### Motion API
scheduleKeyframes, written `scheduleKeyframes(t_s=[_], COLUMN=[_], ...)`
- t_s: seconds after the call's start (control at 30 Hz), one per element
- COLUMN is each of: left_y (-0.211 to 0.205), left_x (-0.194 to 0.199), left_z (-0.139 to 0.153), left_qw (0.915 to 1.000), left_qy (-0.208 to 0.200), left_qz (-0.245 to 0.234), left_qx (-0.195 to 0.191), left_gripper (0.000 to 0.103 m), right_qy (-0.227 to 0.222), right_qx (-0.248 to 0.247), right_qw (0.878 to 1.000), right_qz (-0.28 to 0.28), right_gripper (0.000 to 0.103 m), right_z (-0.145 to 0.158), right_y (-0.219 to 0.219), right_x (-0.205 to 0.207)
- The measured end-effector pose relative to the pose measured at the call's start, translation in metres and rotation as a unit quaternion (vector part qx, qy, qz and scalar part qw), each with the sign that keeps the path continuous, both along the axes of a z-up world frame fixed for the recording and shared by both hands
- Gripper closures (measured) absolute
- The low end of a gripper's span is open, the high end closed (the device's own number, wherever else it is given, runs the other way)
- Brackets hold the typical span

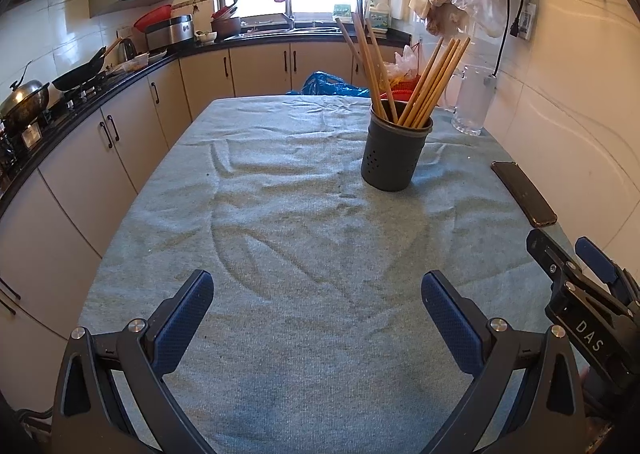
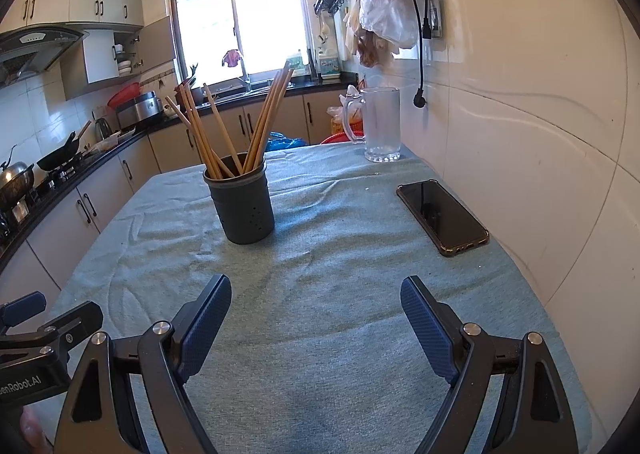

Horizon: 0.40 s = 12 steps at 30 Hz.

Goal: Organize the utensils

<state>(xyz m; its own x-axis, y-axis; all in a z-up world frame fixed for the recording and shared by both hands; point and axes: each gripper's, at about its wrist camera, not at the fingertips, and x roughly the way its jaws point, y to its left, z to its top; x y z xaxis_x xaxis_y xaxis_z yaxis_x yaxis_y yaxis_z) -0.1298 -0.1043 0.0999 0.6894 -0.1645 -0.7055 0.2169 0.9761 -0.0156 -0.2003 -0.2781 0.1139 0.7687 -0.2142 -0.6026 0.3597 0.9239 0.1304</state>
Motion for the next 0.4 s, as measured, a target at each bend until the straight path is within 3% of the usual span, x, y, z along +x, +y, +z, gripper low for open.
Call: scheduleKeyframes(t_s=[0.23,0.4], left_y=[0.0,0.0], left_x=[0.006,0.021], left_z=[-0.002,-0.013], left_qw=[1.0,0.9999], left_qy=[-0.009,0.008], left_qz=[-0.002,0.001], left_qx=[0.001,0.012], left_gripper=[0.0,0.0], right_qy=[0.018,0.045], right_qx=[-0.004,0.002], right_qw=[1.0,0.999], right_qz=[0.003,0.012], right_gripper=[0.012,0.012], right_z=[-0.009,-0.023], right_y=[-0.003,-0.008], right_x=[0.006,0.014])
